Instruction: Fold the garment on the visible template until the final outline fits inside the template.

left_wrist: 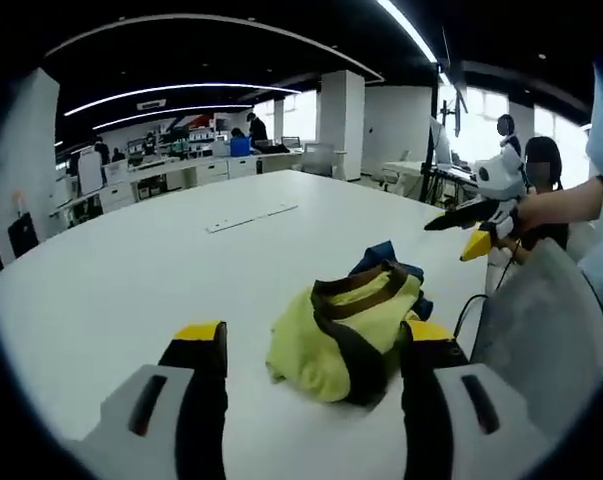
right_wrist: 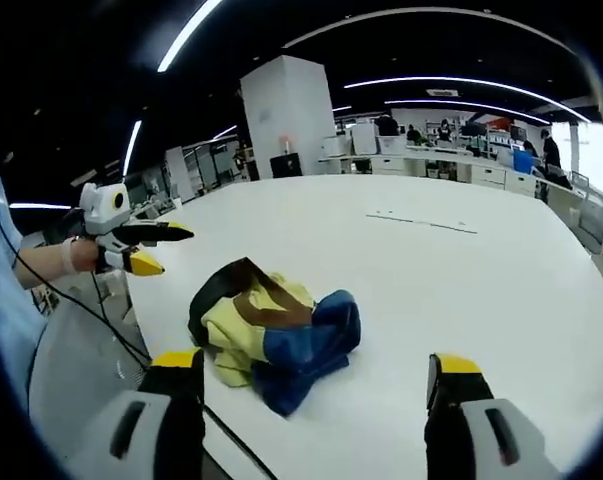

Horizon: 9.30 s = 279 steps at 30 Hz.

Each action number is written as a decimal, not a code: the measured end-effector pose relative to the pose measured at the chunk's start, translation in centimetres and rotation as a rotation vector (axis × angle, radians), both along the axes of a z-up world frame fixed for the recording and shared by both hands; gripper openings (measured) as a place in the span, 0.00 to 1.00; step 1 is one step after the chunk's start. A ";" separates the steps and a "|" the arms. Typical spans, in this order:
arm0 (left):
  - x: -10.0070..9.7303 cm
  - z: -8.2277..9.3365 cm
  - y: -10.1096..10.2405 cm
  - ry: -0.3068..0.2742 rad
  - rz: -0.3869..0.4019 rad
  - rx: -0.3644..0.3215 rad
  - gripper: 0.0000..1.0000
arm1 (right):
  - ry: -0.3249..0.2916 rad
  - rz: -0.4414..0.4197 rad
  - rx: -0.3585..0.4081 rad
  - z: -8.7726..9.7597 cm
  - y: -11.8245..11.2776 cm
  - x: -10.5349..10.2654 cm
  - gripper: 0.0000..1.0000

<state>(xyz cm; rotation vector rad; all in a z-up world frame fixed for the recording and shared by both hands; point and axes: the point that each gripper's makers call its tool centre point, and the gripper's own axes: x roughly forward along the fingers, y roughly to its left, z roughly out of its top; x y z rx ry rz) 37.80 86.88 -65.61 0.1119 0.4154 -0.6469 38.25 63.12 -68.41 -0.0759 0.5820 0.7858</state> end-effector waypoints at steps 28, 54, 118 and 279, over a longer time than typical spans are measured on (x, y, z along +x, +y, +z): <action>0.8 -2.1 -4.6 0.080 -0.056 -0.087 0.47 | -0.006 0.145 -0.110 -1.5 2.0 -0.1 0.47; -0.3 -5.0 -3.8 0.197 -0.031 -0.095 0.29 | 0.107 0.171 -0.044 -3.6 2.2 -0.2 0.17; 4.7 19.6 1.1 -0.232 0.053 -0.246 0.00 | -0.541 0.084 0.148 24.3 2.4 0.0 0.00; 6.6 1.4 2.1 0.179 -0.027 -0.184 0.80 | 0.115 -0.155 -0.046 -0.1 -6.5 7.0 0.83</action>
